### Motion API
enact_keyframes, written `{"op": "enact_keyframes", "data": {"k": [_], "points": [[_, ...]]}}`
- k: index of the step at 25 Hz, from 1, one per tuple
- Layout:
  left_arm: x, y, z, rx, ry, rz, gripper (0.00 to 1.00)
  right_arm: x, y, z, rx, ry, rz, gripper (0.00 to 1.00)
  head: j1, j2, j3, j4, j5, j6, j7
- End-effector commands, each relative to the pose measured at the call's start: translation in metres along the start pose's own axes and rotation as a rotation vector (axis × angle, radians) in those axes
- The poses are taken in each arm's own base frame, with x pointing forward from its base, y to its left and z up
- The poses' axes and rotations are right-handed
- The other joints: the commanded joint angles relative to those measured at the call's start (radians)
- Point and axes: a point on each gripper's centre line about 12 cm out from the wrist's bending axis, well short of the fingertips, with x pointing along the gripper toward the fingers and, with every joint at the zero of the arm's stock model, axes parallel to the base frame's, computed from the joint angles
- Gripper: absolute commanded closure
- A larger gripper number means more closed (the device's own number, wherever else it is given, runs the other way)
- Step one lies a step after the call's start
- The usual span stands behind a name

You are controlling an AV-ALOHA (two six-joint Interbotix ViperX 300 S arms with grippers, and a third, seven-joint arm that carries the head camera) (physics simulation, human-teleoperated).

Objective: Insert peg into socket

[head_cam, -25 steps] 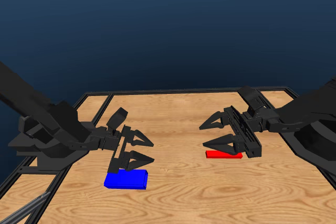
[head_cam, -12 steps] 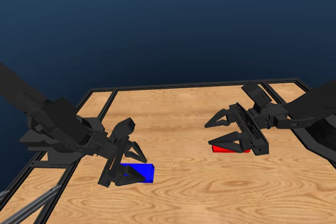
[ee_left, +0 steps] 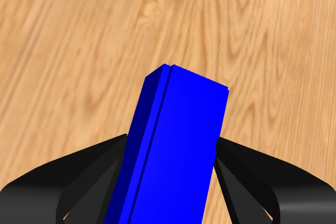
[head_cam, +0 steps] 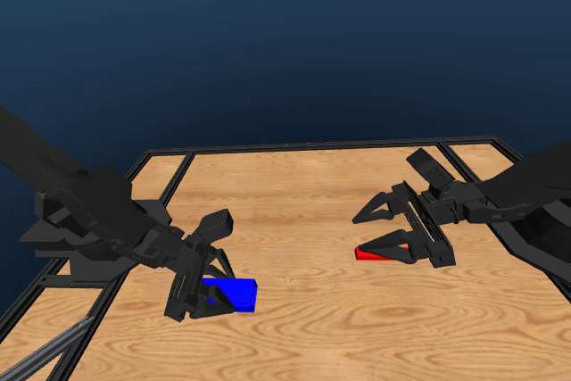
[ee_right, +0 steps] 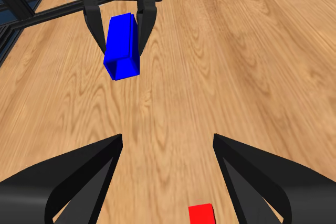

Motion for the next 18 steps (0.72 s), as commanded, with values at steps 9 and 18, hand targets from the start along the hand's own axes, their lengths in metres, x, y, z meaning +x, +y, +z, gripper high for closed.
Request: {"op": "enact_keyframes", "data": {"k": [9, 18], "points": [[-0.042, -0.044, 0.064, 0.161, -0.189, -0.160, 1.00, -0.026, -0.021, -0.054, 0.075, 0.215, -0.090, 0.00, -0.036, 0.000, -0.016, -0.022, -0.047, -0.043, -0.054], [-0.061, -0.044, 0.099, 0.229, -0.401, -0.187, 1.00, -0.027, -0.022, -0.104, 0.105, 0.364, -0.131, 1.00, -0.059, 0.004, -0.020, -0.031, -0.059, -0.053, -0.054]]}}
